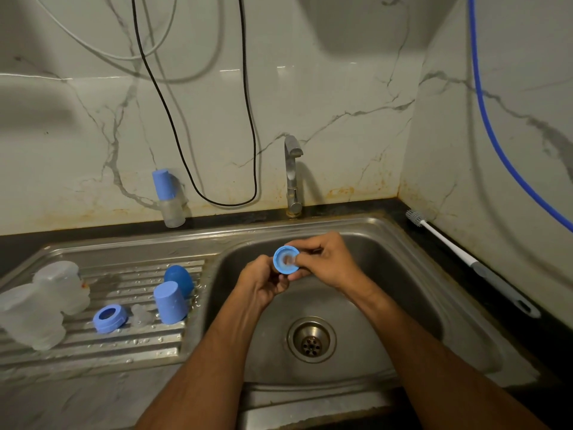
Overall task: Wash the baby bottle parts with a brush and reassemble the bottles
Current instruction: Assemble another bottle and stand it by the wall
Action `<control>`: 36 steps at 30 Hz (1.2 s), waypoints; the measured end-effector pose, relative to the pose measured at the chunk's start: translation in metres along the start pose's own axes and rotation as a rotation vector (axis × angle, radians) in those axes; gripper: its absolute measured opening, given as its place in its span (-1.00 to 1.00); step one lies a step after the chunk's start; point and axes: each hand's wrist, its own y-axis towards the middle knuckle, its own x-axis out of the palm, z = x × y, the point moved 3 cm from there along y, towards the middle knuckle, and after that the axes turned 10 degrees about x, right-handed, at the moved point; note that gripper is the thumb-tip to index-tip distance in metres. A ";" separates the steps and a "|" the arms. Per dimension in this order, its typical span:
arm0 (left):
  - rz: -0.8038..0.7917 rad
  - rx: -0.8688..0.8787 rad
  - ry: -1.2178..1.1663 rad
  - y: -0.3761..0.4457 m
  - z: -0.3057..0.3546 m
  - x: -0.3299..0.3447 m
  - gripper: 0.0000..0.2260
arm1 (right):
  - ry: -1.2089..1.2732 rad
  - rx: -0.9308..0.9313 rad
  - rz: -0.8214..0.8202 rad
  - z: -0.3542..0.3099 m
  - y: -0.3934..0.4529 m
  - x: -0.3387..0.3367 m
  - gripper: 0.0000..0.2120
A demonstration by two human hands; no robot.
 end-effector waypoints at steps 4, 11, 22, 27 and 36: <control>-0.016 0.035 0.080 0.000 0.002 -0.002 -0.78 | 0.009 0.058 0.005 0.001 -0.001 -0.001 -0.69; -0.169 0.020 0.200 0.001 0.001 -0.007 -0.85 | -0.214 -0.070 0.076 0.001 -0.001 -0.003 -0.63; -0.184 0.002 0.042 -0.002 0.001 -0.004 -0.76 | -0.204 -0.078 0.116 0.003 0.004 -0.006 -0.71; -0.029 0.088 0.080 0.004 0.002 0.001 -0.84 | -0.254 -0.111 0.141 0.001 0.005 -0.001 -0.74; 0.012 0.217 0.127 0.015 0.000 -0.007 -0.95 | -0.281 -0.125 0.135 -0.005 0.002 0.004 -0.78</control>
